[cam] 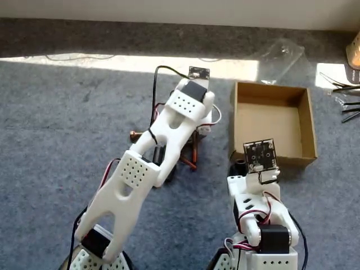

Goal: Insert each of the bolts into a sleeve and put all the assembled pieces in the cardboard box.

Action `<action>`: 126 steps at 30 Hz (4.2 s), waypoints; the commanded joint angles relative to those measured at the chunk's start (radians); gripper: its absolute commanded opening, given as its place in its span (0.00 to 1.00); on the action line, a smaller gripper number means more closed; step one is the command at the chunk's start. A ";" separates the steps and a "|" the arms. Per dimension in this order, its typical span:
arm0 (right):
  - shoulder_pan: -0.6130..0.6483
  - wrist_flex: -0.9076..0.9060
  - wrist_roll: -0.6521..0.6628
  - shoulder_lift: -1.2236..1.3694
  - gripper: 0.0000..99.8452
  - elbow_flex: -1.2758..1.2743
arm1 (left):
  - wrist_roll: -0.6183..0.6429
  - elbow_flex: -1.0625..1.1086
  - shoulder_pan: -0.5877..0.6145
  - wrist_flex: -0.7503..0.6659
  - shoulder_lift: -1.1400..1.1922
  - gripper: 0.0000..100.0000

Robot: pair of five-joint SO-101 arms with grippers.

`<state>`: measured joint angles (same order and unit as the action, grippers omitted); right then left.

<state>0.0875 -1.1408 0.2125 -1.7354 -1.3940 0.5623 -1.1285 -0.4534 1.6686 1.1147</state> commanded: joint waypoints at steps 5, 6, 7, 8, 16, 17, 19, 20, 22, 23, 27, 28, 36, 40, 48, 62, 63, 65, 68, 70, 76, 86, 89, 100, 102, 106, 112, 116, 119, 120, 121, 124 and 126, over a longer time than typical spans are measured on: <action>-0.021 0.033 -0.008 -0.008 0.00 0.012 | 0.012 -0.027 0.033 -0.041 0.019 0.01; -0.021 0.033 -0.008 -0.008 0.00 0.012 | 0.012 -0.027 0.038 -0.057 0.031 0.01; -0.021 0.033 -0.008 -0.008 0.00 0.012 | 0.012 -0.027 0.045 -0.071 0.047 0.01; -0.021 0.033 -0.008 -0.008 0.00 0.012 | 0.012 -0.027 0.048 -0.080 0.059 0.01; -0.021 0.033 -0.008 -0.008 0.00 0.012 | -0.029 -0.102 0.054 -0.081 0.076 0.01; -0.021 0.033 -0.008 -0.008 0.00 0.012 | -0.071 -0.124 0.054 -0.066 0.076 0.01; -0.019 0.033 -0.008 -0.008 0.00 0.012 | -0.157 -0.185 0.053 -0.017 0.077 0.01; -0.019 0.033 -0.008 -0.008 0.00 0.012 | -0.196 -0.216 0.051 0.008 0.079 0.01; -0.019 0.033 -0.008 -0.008 0.00 0.012 | -0.259 -0.278 0.050 0.044 0.081 0.01; -0.019 0.033 -0.008 -0.008 0.00 0.012 | -0.281 -0.305 0.051 0.061 0.081 0.01; -0.019 0.033 -0.008 -0.008 0.00 0.012 | -0.330 -0.343 0.056 0.081 0.079 0.01; -0.019 0.033 -0.008 -0.008 0.00 0.012 | -0.342 -0.343 0.056 0.083 0.077 0.01; -0.018 0.033 -0.008 -0.008 0.00 0.012 | -0.407 -0.349 0.050 0.086 0.074 0.01; -0.018 0.033 -0.008 -0.008 0.00 0.012 | -0.442 -0.349 0.035 0.087 0.074 0.01; -0.016 0.035 -0.006 -0.008 0.00 -0.002 | -0.482 -0.338 0.004 0.092 -0.001 0.01; -0.016 0.061 -0.006 -0.008 0.00 -0.024 | -0.483 0.035 0.013 0.091 -0.352 0.01; -0.016 0.061 -0.006 -0.008 0.00 -0.024 | -0.485 0.059 0.016 0.091 -0.380 0.01; -0.016 0.061 -0.006 -0.008 0.00 -0.024 | -0.485 0.113 0.027 0.091 -0.438 0.01; -0.016 0.061 -0.006 -0.008 0.00 -0.024 | -0.485 0.200 0.042 0.091 -0.522 0.01; -0.015 0.062 -0.006 -0.008 0.00 -0.024 | -0.486 0.259 0.047 0.089 -0.581 0.01; 0.010 0.071 -0.009 -0.008 0.00 -0.024 | -0.600 0.438 0.059 0.084 -0.762 0.01; 0.154 0.091 -0.008 -0.008 0.00 -0.025 | -0.605 0.788 0.062 0.018 -1.059 0.01; 0.211 0.122 -0.012 -0.008 0.00 -0.025 | -0.606 0.949 0.062 -0.049 -1.204 0.01; 0.409 0.145 -0.015 -0.008 0.00 -0.019 | -0.697 1.468 0.153 -0.298 -1.742 0.01; 0.414 0.194 -0.015 -0.005 0.00 -0.024 | -0.697 1.524 0.165 -0.327 -1.804 0.01; 0.415 0.283 -0.124 0.001 0.00 -0.025 | -0.695 1.618 0.177 -0.376 -1.897 0.01; 0.421 0.389 -0.219 0.001 0.00 -0.027 | -0.694 1.805 0.177 -0.525 -2.055 0.01; 0.541 0.441 -0.224 -0.002 0.00 -0.050 | -0.694 1.905 0.177 -0.606 -2.167 0.01; 0.616 0.556 -0.221 0.001 0.00 -0.128 | -0.694 1.951 0.199 -0.637 -2.241 0.01; 0.622 0.605 -0.221 0.001 0.00 -0.160 | -0.694 1.962 0.213 -0.646 -2.259 0.01; 0.624 0.651 -0.221 0.001 0.00 -0.189 | -0.692 1.971 0.228 -0.657 -2.279 0.01; 0.624 0.746 -0.219 -0.007 0.00 -0.254 | -0.690 2.008 0.268 -0.694 -2.325 0.01; 0.624 0.768 -0.219 -0.008 0.00 -0.275 | -0.690 2.038 0.268 -0.724 -2.348 0.01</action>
<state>0.6966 -0.4503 -0.0008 -1.7338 -1.6640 -0.1266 0.8846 -0.2033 1.0134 -1.1684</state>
